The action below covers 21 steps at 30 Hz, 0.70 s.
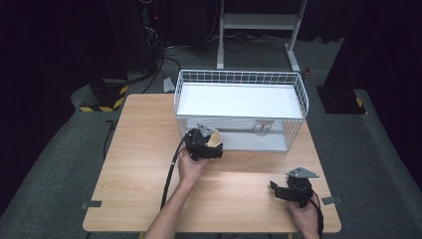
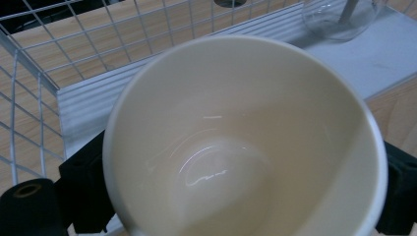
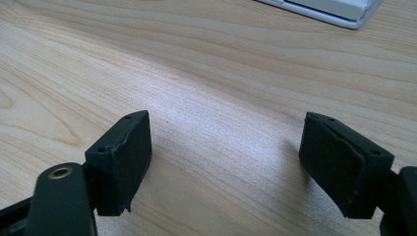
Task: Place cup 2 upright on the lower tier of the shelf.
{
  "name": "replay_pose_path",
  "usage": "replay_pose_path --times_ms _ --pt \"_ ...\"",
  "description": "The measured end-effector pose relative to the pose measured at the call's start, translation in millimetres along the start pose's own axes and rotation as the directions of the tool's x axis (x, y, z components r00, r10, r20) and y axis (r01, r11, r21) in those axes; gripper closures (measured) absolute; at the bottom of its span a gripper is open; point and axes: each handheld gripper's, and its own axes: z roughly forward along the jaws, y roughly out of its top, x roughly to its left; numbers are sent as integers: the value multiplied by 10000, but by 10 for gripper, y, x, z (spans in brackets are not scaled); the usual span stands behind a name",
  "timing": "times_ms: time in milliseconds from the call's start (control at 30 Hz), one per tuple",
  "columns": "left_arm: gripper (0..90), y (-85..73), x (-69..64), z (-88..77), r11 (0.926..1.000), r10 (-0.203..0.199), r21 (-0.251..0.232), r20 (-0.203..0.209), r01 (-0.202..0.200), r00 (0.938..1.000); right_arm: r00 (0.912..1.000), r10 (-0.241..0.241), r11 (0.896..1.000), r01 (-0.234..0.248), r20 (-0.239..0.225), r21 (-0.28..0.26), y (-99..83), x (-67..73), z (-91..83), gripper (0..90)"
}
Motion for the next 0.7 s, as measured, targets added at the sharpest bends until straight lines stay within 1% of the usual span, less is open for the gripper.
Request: replay_pose_path --times_ms 67,133,167,200,267,333,367,400,533,567,633,700 --pt "91 4 19 21 9999 -146 -56 35 146 9999 10000 -29 10000 29 1 -6 0 -2 0 204" --pt "91 5 25 33 9999 -154 -76 53 154 9999 10000 -29 10000 29 0 -5 0 -2 0 204" --pt "92 1 24 54 9999 -162 -31 -28 162 9999 10000 -30 10000 30 -1 -6 0 -2 1 204" --pt "92 0 36 65 10000 -78 -11 -97 77 9999 10000 -30 10000 30 -3 -8 0 -2 0 204" --pt "91 -7 46 86 9997 -230 48 -60 230 9997 10000 -28 10000 28 -3 -8 0 -2 0 204" --pt "92 -9 55 101 9996 -281 53 -111 281 9995 10000 -30 10000 30 1 -9 0 -2 1 204" --pt "92 -8 65 104 9998 -203 35 -201 204 9996 10000 -29 10000 29 0 -8 0 -2 1 204" --pt "92 -10 68 111 9995 -321 31 -181 322 9993 10000 -40 10000 40 5 -16 0 -3 1 204" --pt "92 -10 89 128 9990 -439 32 -142 439 9989 10000 -48 10000 48 3 -21 0 -3 2 204" --pt "92 -9 88 139 9988 -484 -30 -149 484 9987 10000 -47 10000 47 0 -22 1 -3 1 204" --pt "91 -8 90 146 9990 -438 -57 -169 437 9989 10000 -50 10000 50 0 -24 1 -4 2 204" --pt "92 -13 98 171 9984 -541 -177 -125 539 9985 10000 -48 10000 48 -2 -25 1 -4 2 204"
